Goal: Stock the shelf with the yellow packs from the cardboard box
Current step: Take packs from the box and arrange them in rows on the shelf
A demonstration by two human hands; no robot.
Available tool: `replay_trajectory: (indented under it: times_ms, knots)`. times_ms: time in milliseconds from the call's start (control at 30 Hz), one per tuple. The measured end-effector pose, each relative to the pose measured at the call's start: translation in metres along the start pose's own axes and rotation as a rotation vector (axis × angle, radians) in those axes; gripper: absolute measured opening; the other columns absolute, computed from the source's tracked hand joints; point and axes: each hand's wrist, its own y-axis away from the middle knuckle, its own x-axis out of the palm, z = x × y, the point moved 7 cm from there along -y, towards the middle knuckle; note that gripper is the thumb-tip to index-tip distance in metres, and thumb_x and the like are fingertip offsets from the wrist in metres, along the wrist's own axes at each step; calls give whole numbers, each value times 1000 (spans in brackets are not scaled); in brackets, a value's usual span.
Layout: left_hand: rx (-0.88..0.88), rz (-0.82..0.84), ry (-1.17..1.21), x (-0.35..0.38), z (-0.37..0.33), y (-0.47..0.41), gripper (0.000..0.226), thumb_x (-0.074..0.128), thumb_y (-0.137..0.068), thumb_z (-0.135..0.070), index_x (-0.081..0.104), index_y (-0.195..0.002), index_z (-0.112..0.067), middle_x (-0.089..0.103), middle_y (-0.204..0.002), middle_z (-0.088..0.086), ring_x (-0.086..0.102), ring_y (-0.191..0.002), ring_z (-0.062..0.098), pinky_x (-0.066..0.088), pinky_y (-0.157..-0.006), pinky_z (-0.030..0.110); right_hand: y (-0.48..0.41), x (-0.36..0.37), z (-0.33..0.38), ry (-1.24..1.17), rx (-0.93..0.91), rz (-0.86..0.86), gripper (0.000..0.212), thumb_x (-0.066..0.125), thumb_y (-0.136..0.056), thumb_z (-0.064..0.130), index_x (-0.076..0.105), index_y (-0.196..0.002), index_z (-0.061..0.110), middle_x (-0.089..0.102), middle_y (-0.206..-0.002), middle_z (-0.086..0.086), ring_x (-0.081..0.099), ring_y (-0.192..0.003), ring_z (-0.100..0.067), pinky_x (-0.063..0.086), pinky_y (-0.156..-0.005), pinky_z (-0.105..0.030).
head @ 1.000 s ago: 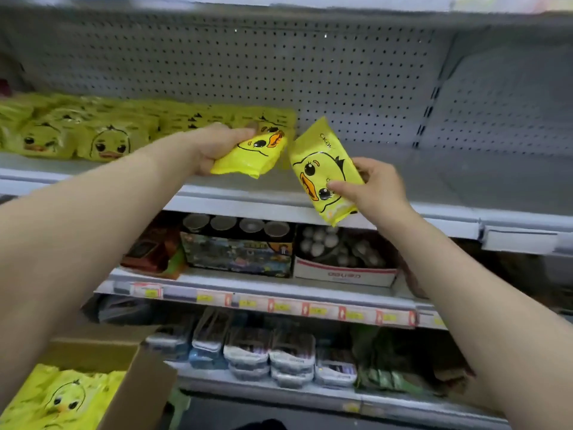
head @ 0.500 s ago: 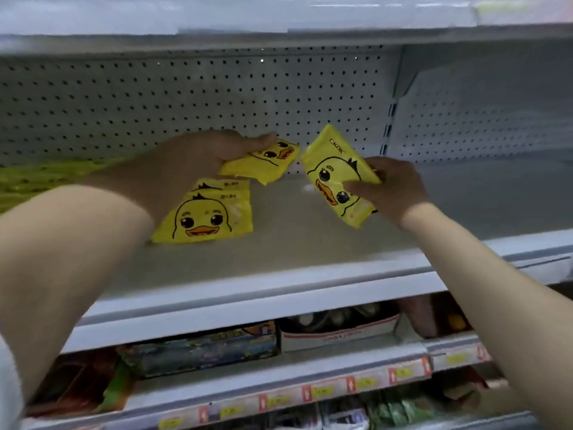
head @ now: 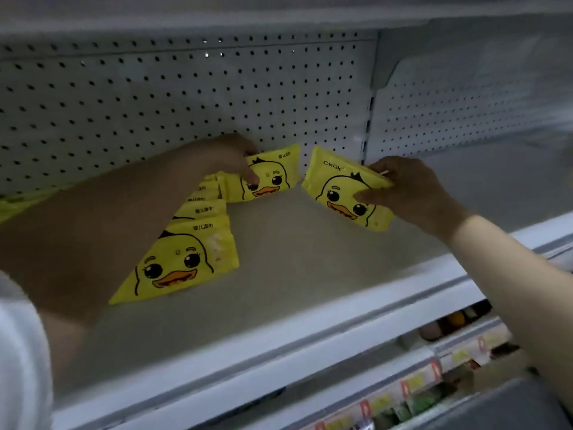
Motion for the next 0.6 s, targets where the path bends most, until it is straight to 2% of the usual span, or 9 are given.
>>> replay_trajectory:
  times_ms: [67, 167, 300, 367, 500, 600]
  knots:
    - [1, 13, -9, 7, 3, -7, 53, 83, -72, -36, 63, -118, -18, 59, -111, -2, 57, -105, 23, 45, -81, 31, -2, 1, -1, -16, 12, 10, 36, 90, -63, 29, 70, -94, 26, 70, -97, 2, 65, -96, -21, 51, -83, -34]
    - [24, 10, -12, 13, 7, -13, 46, 83, -72, -36, 66, -111, -19, 64, -110, 1, 57, -95, 20, 42, -73, 29, -5, 6, -1, -29, 19, 56, 35, 90, -64, 24, 71, -93, 26, 70, -96, 4, 64, -93, -16, 46, -77, -28]
    - [30, -71, -67, 12, 11, -20, 53, 84, -72, -35, 63, -117, -16, 61, -118, 2, 56, -106, 24, 40, -77, 28, -12, 18, -1, -52, 30, 95, 35, 91, -63, 23, 71, -92, 25, 71, -96, 3, 65, -92, -16, 46, -75, -28]
    - [36, -118, -107, 11, 12, -19, 57, 86, -70, -33, 58, -117, -16, 59, -117, 2, 55, -106, 24, 41, -77, 30, -15, 22, 2, -61, 10, 106, 33, 91, -63, 22, 71, -90, 26, 71, -95, 2, 66, -92, -18, 48, -76, -30]
    - [56, -265, -408, 6, 5, -7, 63, 85, -68, -38, 52, -116, -13, 61, -106, 9, 55, -90, 26, 48, -73, 36, -18, 32, 14, -49, -36, 171, 33, 91, -64, 20, 70, -89, 27, 72, -93, 2, 67, -89, -16, 50, -77, -31]
    - [43, -396, -674, 4, -3, -1, 71, 84, -66, -48, 53, -119, -11, 54, -116, 12, 51, -107, 30, 46, -81, 39, -16, 38, 21, -39, -56, 223, 33, 90, -65, 21, 72, -92, 25, 73, -93, 5, 68, -88, -14, 53, -81, -32]
